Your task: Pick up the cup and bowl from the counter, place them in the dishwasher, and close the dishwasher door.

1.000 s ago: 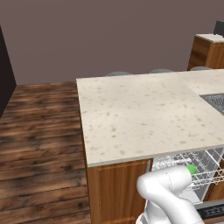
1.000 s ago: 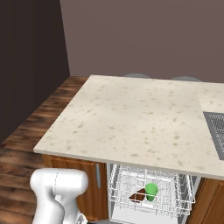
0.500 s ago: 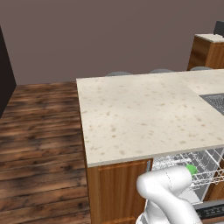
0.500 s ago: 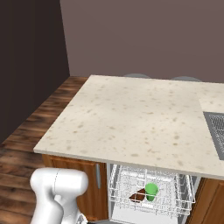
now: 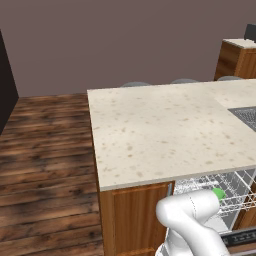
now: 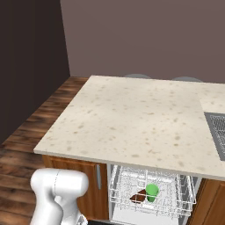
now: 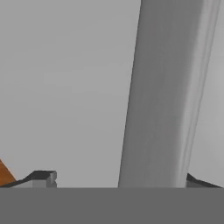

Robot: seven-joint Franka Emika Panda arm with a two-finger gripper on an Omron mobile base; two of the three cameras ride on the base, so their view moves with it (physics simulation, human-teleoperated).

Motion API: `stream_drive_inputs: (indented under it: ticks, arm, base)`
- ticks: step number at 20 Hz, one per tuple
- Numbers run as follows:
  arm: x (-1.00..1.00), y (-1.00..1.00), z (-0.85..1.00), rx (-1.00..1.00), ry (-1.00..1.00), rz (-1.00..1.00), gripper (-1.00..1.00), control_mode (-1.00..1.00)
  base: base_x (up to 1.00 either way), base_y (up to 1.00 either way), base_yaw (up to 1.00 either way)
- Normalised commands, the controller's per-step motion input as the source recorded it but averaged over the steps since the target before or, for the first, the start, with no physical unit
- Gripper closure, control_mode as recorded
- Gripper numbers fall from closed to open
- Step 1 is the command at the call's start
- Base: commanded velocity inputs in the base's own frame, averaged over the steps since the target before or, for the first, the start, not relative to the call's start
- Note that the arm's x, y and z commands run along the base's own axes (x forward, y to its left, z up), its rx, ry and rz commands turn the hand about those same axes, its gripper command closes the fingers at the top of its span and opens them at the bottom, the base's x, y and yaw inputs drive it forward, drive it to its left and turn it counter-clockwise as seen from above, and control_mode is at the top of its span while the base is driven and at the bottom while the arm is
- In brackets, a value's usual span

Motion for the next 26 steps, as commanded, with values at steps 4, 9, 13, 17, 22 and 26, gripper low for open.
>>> stream_drive_inputs:
  ticks: [4, 9, 13, 17, 22, 26]
  arm:
    - [1.00, -0.29, 0.03, -0.04, -0.06, 0.00, -1.00, -1.00]
    - [1.00, -0.33, 0.00, -0.09, -0.04, 0.00, -1.00, -1.00]
    - [1.00, -0.32, 0.00, -0.12, -0.03, 0.00, -1.00, -1.00]
    - [1.00, -0.33, 0.00, -0.13, -0.02, 0.00, -1.00, -1.00]
    - [1.00, -0.31, 0.00, -0.12, -0.02, 0.00, -1.00, -1.00]
    - [1.00, -0.34, 0.00, -0.12, -0.01, 0.00, -1.00, -1.00]
  base:
    - [0.00, 0.00, 0.00]
    - [0.00, 0.00, 0.00]
    - [0.00, 0.00, 0.00]
    - [0.00, 0.00, 0.00]
    - [0.00, 0.00, 0.00]
    - [0.00, 0.00, 0.00]
